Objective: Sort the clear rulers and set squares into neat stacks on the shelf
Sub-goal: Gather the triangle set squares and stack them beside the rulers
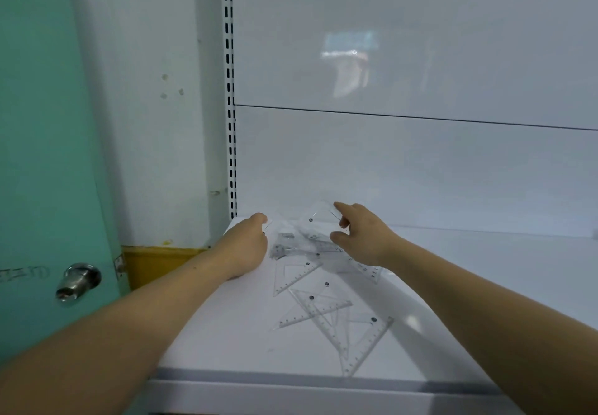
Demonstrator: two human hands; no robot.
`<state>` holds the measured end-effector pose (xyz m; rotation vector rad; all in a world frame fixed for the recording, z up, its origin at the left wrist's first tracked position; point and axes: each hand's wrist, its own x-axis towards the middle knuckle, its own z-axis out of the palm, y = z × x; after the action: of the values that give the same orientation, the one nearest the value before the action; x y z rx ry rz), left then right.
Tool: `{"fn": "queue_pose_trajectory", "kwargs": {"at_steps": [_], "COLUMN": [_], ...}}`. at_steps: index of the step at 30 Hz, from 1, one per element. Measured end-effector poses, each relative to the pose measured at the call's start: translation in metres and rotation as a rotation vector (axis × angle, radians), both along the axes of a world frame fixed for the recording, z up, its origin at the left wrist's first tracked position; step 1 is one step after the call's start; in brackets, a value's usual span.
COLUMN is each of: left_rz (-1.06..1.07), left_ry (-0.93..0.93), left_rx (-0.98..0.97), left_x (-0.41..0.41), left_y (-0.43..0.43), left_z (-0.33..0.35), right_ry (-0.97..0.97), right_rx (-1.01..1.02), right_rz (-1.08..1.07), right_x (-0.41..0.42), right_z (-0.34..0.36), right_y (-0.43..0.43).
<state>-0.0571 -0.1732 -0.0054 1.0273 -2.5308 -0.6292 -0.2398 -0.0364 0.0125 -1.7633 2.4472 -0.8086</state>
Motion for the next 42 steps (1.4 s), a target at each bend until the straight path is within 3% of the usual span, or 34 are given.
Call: {"fn": "queue_pose_trajectory", "kwargs": {"at_steps": [8, 15, 18, 25, 35, 42], "left_rz": [-0.112, -0.253, -0.3, -0.505, -0.699, -0.697], "left_ry": [0.024, 0.098, 0.136, 0.121, 0.142, 0.096], "left_rx": [-0.069, 0.013, -0.042, -0.222, -0.162, -0.252], "left_x": [0.0, -0.026, -0.042, -0.102, -0.218, -0.276], "left_y": [0.021, 0.062, 0.095, 0.206, 0.42, 0.508], "left_z": [0.019, 0.029, 0.03, 0.024, 0.004, -0.004], "right_ry": [-0.001, 0.014, 0.013, 0.07, 0.023, 0.031], "right_rx": [-0.152, -0.135, -0.146, -0.148, -0.129, -0.118], "right_rz": [-0.167, -0.342, -0.439, -0.624, -0.963, -1.023], "right_x": [0.001, 0.001, -0.006, -0.039, -0.08, -0.114], "right_z": [0.01, 0.008, 0.007, 0.004, -0.007, -0.003], "right_y": [0.042, 0.106, 0.144, 0.279, 0.524, 0.616]}}
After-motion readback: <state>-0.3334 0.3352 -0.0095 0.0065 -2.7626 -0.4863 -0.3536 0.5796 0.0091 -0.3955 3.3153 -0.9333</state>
